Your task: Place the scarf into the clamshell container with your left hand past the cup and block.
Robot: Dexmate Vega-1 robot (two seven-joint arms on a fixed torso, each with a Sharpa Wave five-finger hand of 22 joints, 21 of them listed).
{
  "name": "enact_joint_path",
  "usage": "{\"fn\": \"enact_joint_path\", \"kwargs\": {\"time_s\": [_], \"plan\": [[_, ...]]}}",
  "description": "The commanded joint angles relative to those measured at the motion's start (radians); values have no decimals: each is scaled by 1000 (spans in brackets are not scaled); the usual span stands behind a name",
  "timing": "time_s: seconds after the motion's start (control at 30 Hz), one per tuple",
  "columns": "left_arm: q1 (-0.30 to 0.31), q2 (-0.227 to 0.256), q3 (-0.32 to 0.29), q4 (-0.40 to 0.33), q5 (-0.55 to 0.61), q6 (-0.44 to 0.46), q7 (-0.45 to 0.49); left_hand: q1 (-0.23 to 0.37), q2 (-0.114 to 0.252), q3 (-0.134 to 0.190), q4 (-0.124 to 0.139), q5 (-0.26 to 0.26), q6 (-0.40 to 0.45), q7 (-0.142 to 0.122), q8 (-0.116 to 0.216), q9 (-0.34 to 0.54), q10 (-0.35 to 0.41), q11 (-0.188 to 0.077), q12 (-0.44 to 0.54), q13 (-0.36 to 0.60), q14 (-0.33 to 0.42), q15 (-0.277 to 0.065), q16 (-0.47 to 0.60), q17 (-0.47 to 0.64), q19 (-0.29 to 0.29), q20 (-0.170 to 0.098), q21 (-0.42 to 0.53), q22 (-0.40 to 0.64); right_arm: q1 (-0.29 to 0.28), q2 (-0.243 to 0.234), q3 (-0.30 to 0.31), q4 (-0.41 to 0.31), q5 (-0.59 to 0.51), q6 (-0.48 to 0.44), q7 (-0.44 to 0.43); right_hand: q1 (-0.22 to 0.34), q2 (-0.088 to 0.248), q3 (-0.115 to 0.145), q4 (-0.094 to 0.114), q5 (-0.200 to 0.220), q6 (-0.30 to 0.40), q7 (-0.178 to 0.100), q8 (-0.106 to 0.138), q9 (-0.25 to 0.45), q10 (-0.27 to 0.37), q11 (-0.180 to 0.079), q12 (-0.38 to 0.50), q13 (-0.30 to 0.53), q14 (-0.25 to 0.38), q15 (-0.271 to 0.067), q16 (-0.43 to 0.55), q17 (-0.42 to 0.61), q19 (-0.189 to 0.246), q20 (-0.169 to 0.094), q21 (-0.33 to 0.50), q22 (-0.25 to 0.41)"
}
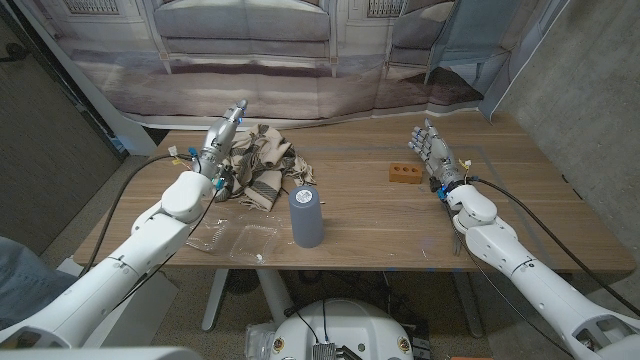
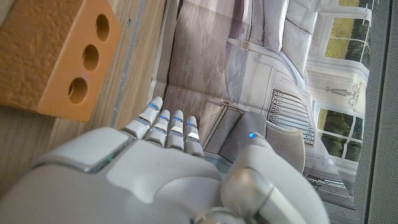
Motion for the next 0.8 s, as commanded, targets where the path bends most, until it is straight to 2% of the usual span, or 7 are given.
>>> {"fn": "enact_joint_path", "kwargs": {"time_s": [0.03,0.53,0.8], "plan": [[30,35,-33,-22,12,18,17,13,-2,0,-8,4,5,3,3,4,9,-5,2,3,3,-1,6,3,3,3,0,4,12,15,-14,27,-12,8,1,-5,0,-3,-3,-6,6,-5,-1,2,11,-3,1,4,10,2,-3,1,8,1,-3,3],[107,53,-81,-57,46,6,67,16,0,-2,-9,6,11,1,1,5,16,-5,1,3,8,-1,4,3,6,5,0,4,4,7,-11,8,-12,-4,-10,-5,1,-4,-4,-7,5,-6,-2,2,12,-3,0,4,10,2,-5,1,9,2,-8,3],[119,65,-101,-66,53,23,69,18,0,-3,-10,7,15,-2,1,5,19,-7,1,4,12,-2,4,3,8,5,-1,4,12,7,-13,9,-14,-6,-5,-6,1,-6,-5,-8,4,-8,-2,2,13,-5,-1,4,12,3,-5,1,10,2,-11,3]]}}
